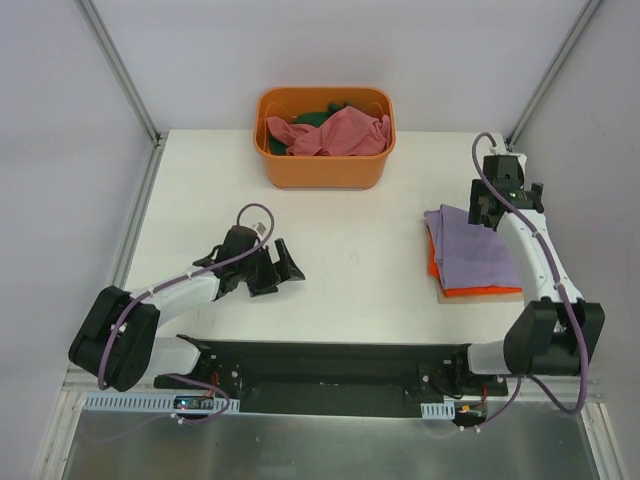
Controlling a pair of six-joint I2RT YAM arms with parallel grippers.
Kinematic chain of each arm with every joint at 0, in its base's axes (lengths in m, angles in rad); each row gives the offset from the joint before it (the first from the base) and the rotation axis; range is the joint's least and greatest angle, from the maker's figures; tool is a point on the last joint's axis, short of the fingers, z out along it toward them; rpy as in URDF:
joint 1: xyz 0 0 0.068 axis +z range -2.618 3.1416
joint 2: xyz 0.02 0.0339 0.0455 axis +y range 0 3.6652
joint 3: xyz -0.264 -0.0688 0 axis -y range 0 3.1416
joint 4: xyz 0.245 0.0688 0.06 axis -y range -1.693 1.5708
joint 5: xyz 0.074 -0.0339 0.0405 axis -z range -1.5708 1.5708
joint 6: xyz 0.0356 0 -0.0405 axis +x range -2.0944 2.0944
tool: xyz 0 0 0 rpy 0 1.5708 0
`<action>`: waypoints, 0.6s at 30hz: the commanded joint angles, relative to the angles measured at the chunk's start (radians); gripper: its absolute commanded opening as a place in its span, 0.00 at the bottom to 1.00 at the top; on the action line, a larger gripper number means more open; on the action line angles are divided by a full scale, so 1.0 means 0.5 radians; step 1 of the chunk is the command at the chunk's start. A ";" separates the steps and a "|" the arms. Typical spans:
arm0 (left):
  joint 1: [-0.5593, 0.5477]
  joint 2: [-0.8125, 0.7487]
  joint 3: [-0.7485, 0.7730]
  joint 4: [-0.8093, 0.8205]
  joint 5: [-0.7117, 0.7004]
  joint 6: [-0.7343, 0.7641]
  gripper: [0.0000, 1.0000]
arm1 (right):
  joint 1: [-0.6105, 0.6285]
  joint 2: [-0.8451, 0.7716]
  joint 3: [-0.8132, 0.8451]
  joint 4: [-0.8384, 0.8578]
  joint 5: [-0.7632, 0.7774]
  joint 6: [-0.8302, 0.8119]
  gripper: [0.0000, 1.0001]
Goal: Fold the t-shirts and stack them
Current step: Put the neatly folded tshirt into the corner of the board with the right arm
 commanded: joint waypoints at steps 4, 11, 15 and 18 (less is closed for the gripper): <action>0.027 -0.235 -0.043 -0.335 -0.194 0.112 0.99 | -0.003 -0.641 -0.397 0.212 -0.813 0.258 0.96; 0.027 -0.833 0.058 -0.773 -0.473 0.115 0.99 | -0.003 -1.282 -0.980 0.556 -1.657 0.288 0.96; 0.027 -1.235 0.134 -1.044 -0.629 0.103 0.99 | -0.003 -1.562 -1.220 0.789 -1.959 0.392 0.96; 0.027 -1.496 0.162 -1.194 -0.792 0.090 0.99 | 0.000 -1.758 -1.333 0.795 -1.889 0.414 0.96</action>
